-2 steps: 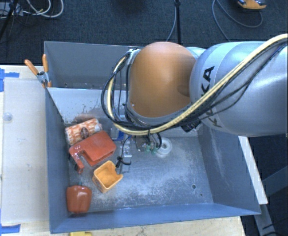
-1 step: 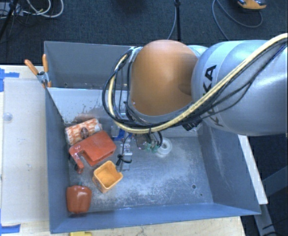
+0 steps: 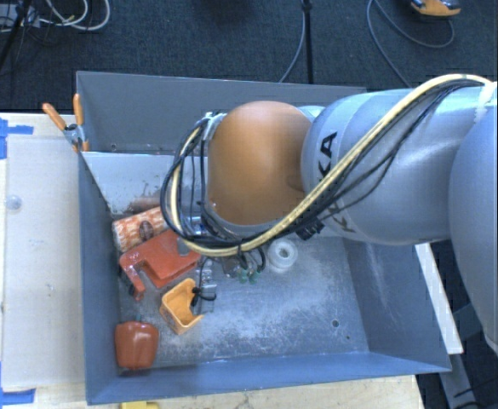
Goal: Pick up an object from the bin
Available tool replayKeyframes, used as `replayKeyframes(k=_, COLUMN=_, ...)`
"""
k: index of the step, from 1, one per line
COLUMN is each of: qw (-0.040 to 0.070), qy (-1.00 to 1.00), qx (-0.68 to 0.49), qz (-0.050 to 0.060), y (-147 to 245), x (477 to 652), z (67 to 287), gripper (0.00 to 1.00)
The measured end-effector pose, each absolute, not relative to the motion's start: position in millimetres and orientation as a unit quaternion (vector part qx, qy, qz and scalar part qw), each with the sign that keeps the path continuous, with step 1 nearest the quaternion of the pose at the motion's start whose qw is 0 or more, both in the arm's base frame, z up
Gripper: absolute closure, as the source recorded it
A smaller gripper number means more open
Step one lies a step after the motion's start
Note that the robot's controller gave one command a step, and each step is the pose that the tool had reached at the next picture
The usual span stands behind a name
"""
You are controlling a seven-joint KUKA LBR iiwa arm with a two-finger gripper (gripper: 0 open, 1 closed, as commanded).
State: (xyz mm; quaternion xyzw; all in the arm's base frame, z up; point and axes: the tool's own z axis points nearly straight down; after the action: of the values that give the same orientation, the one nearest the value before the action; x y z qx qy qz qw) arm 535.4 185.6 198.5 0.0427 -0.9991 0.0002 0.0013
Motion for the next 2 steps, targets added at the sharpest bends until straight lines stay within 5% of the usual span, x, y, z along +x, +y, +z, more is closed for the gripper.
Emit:
replayKeyframes(k=1, qw=0.003, qy=-0.991, qx=0.130, qz=0.000, y=216, x=536.6, z=163, gripper=0.00)
replayKeyframes(k=2, qw=0.003, qy=-0.993, qx=0.115, qz=0.000, y=183, x=529.6, z=136, gripper=0.00)
